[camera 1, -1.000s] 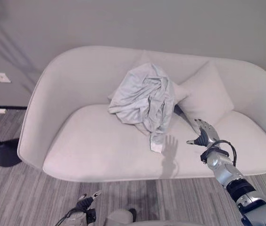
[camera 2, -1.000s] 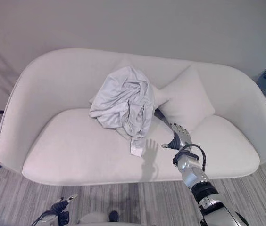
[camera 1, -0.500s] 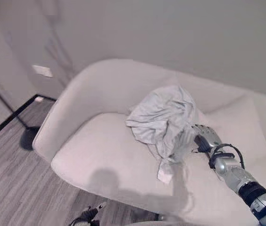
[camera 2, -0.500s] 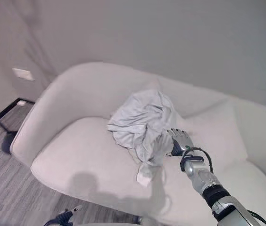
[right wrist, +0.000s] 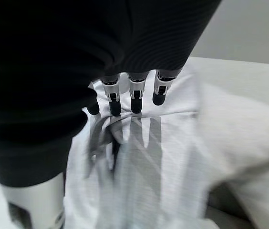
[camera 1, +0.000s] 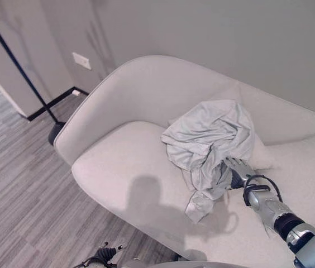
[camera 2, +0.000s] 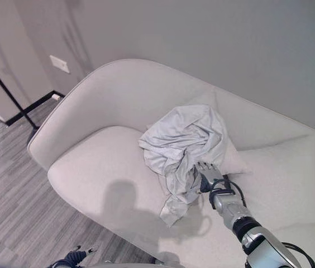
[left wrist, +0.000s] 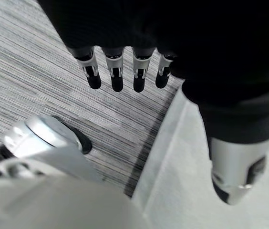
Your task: Hang the clothes on the sofa on the clothes rack.
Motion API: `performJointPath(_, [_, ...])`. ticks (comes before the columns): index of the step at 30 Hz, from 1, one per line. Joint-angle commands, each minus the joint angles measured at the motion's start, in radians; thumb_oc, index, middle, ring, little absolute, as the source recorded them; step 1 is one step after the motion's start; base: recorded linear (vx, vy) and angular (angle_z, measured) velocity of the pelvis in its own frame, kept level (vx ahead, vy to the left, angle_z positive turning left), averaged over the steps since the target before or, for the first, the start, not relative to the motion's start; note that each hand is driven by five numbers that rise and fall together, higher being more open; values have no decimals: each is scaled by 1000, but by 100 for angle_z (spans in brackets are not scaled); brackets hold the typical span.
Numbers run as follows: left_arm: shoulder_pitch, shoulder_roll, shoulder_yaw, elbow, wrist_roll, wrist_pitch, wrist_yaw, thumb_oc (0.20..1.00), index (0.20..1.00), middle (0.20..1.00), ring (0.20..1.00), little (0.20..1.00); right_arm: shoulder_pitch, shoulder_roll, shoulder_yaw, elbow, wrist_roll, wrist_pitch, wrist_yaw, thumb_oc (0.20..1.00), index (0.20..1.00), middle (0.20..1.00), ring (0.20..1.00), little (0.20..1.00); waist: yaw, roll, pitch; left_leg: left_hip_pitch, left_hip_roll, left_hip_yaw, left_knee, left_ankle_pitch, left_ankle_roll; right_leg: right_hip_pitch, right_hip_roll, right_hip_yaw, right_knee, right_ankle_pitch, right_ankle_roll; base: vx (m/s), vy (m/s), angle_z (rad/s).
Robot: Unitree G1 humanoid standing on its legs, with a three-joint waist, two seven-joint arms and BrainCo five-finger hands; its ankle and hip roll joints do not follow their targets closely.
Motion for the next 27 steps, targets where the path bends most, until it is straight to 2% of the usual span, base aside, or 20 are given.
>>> performJointPath(1, [-53,-21,22,18,57,-26,39,1000,1000,1000,1000,1000,-108,-27,-39,-49,-49,23,-106,1000,1000,1000,1000,1000,37,51,51,-8,13,-12,-166,159,-12,-40,-59,-15,124,-70,85,-30,-1,31])
performJointPath(2, [-62,-27,-12,4,75,-34,68,1000,1000,1000,1000,1000,-137,-3,-37,-38,-66,52,-172,1000,1000,1000,1000,1000,51,71,71,-27,16,-16,-166,163,-12,-56,-59,-20,134,-77,83,-52,22,19])
performJointPath(3, [-63,-27,-12,3,75,-34,69,1000,1000,1000,1000,1000,-138,-3,-37,-36,-66,52,-173,1000,1000,1000,1000,1000,49,67,71,-32,10,-19,-166,170,-12,-59,-65,-21,133,-72,85,-42,15,13])
performJointPath(5, [-76,-31,-50,-10,86,-45,97,1000,1000,1000,1000,1000,-175,19,-28,3,-81,87,-239,1000,1000,1000,1000,1000,62,88,93,-51,9,-23,-166,174,-13,-79,-65,-26,143,-80,83,-71,35,13])
performJointPath(6, [-90,-31,-88,-28,99,-57,130,1000,1000,1000,1000,1000,-219,40,-7,66,-107,137,-296,1000,1000,1000,1000,1000,73,109,116,-75,3,-26,-166,186,-13,-100,-73,-32,150,-81,84,-88,46,9])
performJointPath(7, [-91,-31,-87,-28,99,-57,130,1000,1000,1000,1000,1000,-221,42,-6,70,-106,137,-299,1000,1000,1000,1000,1000,72,108,116,-77,2,-27,-166,187,-13,-102,-74,-32,152,-81,84,-89,42,7])
performJointPath(9, [-112,-38,-130,-30,116,-63,165,1000,1000,1000,1000,1000,-263,43,25,112,-158,209,-385,1000,1000,1000,1000,1000,80,126,140,-107,-8,-24,-166,198,-15,-124,-82,-41,160,-84,83,-50,26,9])
performJointPath(12, [-121,-41,-145,-33,124,-67,181,1000,1000,1000,1000,1000,-270,28,24,96,-168,236,-419,1000,1000,1000,1000,1000,80,130,146,-123,-10,-23,-166,201,-16,-133,-85,-45,162,-86,81,-6,-6,8])
performJointPath(17, [-127,-49,-157,-34,181,-63,206,1000,1000,1000,1000,1000,-254,-82,-34,-46,-208,279,-463,1000,1000,1000,1000,1000,65,130,155,-143,-7,-21,-166,200,-19,-146,-86,-52,168,-99,79,14,-15,4])
performJointPath(20, [-130,-51,-163,-45,223,-65,215,1000,1000,1000,1000,1000,-232,-189,-107,-156,-230,296,-490,1000,1000,1000,1000,1000,49,129,166,-153,-3,-18,-166,198,-20,-163,-84,-54,182,-106,77,7,-24,6])
performJointPath(23, [-131,-52,-172,-51,235,-66,220,1000,1000,1000,1000,1000,-227,-215,-130,-183,-231,300,-495,1000,1000,1000,1000,1000,47,131,170,-155,-2,-17,-166,197,-20,-169,-85,-54,186,-108,77,1,-6,4])
performJointPath(27, [-134,-60,-223,-102,307,-64,229,1000,1000,1000,1000,1000,-185,-338,-292,-367,-235,343,-546,1000,1000,1000,1000,1000,22,139,190,-175,0,-6,-166,195,-17,-190,-80,-51,190,-112,77,-16,-5,-5])
